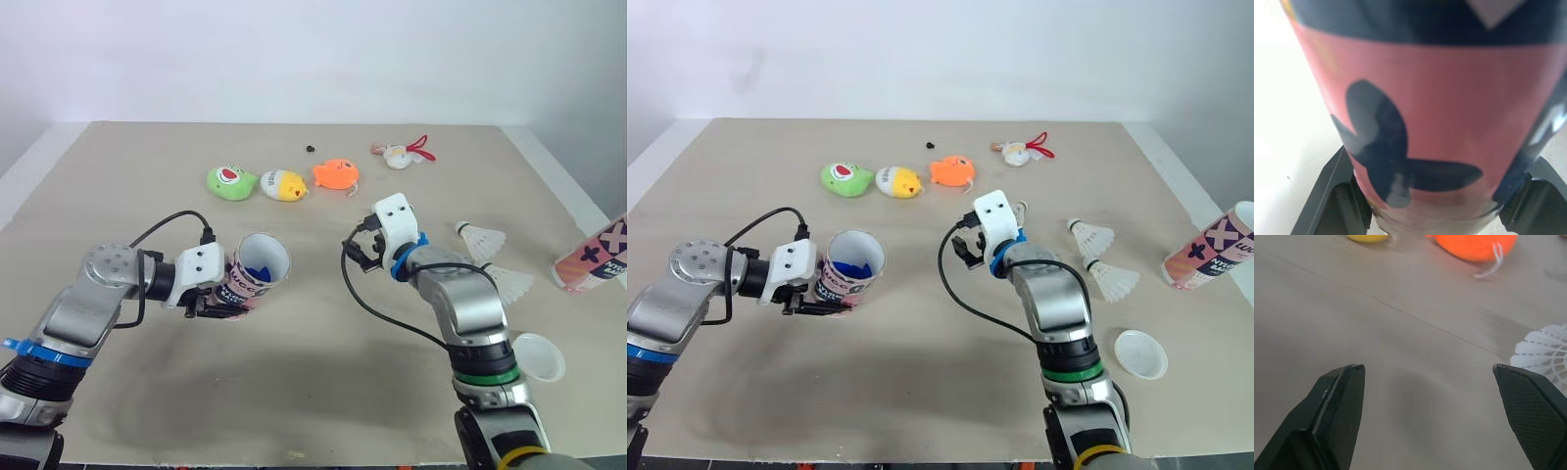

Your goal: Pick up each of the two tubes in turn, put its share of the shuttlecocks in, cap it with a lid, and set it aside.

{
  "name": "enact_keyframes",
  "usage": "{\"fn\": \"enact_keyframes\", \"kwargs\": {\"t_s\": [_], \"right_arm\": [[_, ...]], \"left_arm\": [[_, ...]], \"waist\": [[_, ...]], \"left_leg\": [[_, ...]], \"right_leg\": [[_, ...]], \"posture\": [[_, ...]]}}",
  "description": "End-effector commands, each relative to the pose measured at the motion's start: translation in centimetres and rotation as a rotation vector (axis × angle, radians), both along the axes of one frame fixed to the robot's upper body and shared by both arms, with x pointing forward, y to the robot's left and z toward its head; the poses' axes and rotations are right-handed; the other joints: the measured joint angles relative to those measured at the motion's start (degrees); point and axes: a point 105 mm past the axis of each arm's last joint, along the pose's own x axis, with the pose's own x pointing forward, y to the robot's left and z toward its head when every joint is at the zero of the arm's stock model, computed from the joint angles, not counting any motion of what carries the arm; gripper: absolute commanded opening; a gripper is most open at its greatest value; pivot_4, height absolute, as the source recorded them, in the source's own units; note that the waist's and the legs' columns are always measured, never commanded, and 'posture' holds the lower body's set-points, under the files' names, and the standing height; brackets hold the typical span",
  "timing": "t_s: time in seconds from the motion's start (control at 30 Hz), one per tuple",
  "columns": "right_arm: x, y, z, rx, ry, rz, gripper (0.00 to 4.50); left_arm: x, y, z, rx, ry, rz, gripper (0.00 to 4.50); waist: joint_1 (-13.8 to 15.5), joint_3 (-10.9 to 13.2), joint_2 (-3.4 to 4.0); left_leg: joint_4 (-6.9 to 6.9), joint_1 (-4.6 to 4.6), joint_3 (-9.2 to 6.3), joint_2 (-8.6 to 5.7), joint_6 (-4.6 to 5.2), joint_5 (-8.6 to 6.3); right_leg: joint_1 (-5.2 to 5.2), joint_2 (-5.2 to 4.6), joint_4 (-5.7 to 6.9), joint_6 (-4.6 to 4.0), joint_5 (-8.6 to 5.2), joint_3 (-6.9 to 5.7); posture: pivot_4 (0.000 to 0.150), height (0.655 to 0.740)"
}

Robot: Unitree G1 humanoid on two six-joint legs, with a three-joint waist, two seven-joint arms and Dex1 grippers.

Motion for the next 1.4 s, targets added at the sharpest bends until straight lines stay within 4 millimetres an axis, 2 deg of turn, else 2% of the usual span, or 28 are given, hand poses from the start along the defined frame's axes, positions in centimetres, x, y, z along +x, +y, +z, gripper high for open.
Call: {"fn": "enact_keyframes", "kwargs": {"t_s": [0.03, 0.4, 0.6, 0.87, 0.97, 1.03, 1.07, 1.1, 1.2, 1.33, 1.4], "right_arm": [[1.5, -1.5, 0.9, -0.024, -0.066, -0.064, 4.50], [4.1, -5.3, -0.1, -0.034, -0.073, -0.237, 4.50], [3.8, -6.9, -0.5, -0.039, -0.065, -0.265, 4.50], [3.8, -7.8, -0.8, -0.034, -0.065, -0.323, 4.50], [3.9, -8.2, -0.6, -0.015, -0.072, -0.348, 3.66], [3.9, -8.3, -0.5, 0.000, -0.080, -0.352, 2.65], [3.9, -8.3, -0.5, 0.002, -0.081, -0.351, 2.31], [3.8, -8.3, -0.6, 0.001, -0.083, -0.350, 1.61], [3.7, -8.1, -0.6, -0.009, -0.092, -0.335, 0.11], [3.5, -7.7, -0.3, -0.014, -0.117, -0.313, 0.03], [3.3, -7.0, 0.6, -0.012, -0.169, -0.266, 0.03]], "left_arm": [[-0.7, -1.0, -0.3, -0.008, 0.028, -0.053, 2.59], [-0.8, -1.1, -0.3, -0.012, 0.033, -0.055, 2.59], [-0.9, -1.1, -0.4, -0.014, 0.037, -0.051, 2.59], [-1.0, -1.2, -0.5, -0.016, 0.037, -0.052, 2.59], [-1.0, -1.2, -0.5, -0.017, 0.038, -0.054, 2.58], [-1.0, -1.2, -0.5, -0.018, 0.039, -0.055, 2.58], [-1.1, -1.2, -0.5, -0.017, 0.039, -0.054, 2.58], [-1.1, -1.2, -0.5, -0.017, 0.040, -0.054, 2.58], [-1.1, -1.2, -0.6, -0.015, 0.043, -0.052, 2.58], [-1.3, -1.0, -0.8, -0.008, 0.065, -0.046, 2.58], [-1.6, -0.7, -1.2, 0.011, 0.101, -0.046, 2.58]], "waist": [[0.00, 0.00, 0.00], [-0.13, 0.00, 0.00], [-0.12, 0.00, 0.00], [-0.11, 0.00, 0.00], [-0.11, 0.00, 0.00], [-0.11, 0.00, 0.00], [-0.11, 0.00, 0.00], [-0.11, 0.00, 0.01], [-0.11, 0.00, 0.00], [-0.13, 0.00, 0.00], [-0.15, 0.00, 0.00]], "left_leg": [[-0.01, -0.01, 0.00, -0.01, 0.00, 0.00], [-0.02, 0.00, 0.00, 0.01, 0.01, 0.01], [-0.04, 0.00, 0.00, 0.00, 0.01, 0.02], [-0.04, 0.00, -0.01, 0.00, 0.01, 0.02], [-0.04, 0.00, -0.01, -0.01, 0.01, 0.02], [-0.04, 0.00, 0.00, 0.00, 0.01, 0.02], [-0.04, 0.00, 0.00, 0.00, 0.01, 0.02], [-0.05, 0.00, 0.00, 0.00, 0.01, 0.02], [-0.05, 0.00, 0.00, 0.00, 0.01, 0.02], [-0.06, 0.00, 0.00, 0.00, 0.01, 0.02], [-0.07, 0.00, 0.00, 0.01, 0.01, 0.02]], "right_leg": [[0.00, -0.01, 0.00, 0.00, 0.00, 0.00], [-0.01, 0.00, 0.00, 0.00, 0.02, 0.01], [-0.01, -0.01, -0.01, 0.00, 0.02, 0.02], [0.00, -0.01, -0.01, 0.00, 0.02, 0.01], [0.00, -0.02, -0.01, 0.00, 0.02, 0.01], [0.00, -0.02, -0.01, 0.00, 0.02, 0.02], [-0.01, -0.01, -0.01, 0.00, 0.02, 0.01], [-0.01, -0.01, -0.01, 0.00, 0.02, 0.02], [-0.01, -0.01, -0.02, 0.00, 0.01, 0.02], [-0.01, -0.01, -0.02, 0.00, 0.01, 0.02], [-0.01, -0.01, -0.02, 0.00, 0.01, 0.02]], "posture": [[0.150, 0.7400], [0.150, 0.7400], [0.150, 0.7400], [0.150, 0.7400], [0.150, 0.7400], [0.150, 0.7400], [0.150, 0.7400], [0.150, 0.7400], [0.150, 0.7400], [0.150, 0.7400], [0.150, 0.7400]]}}
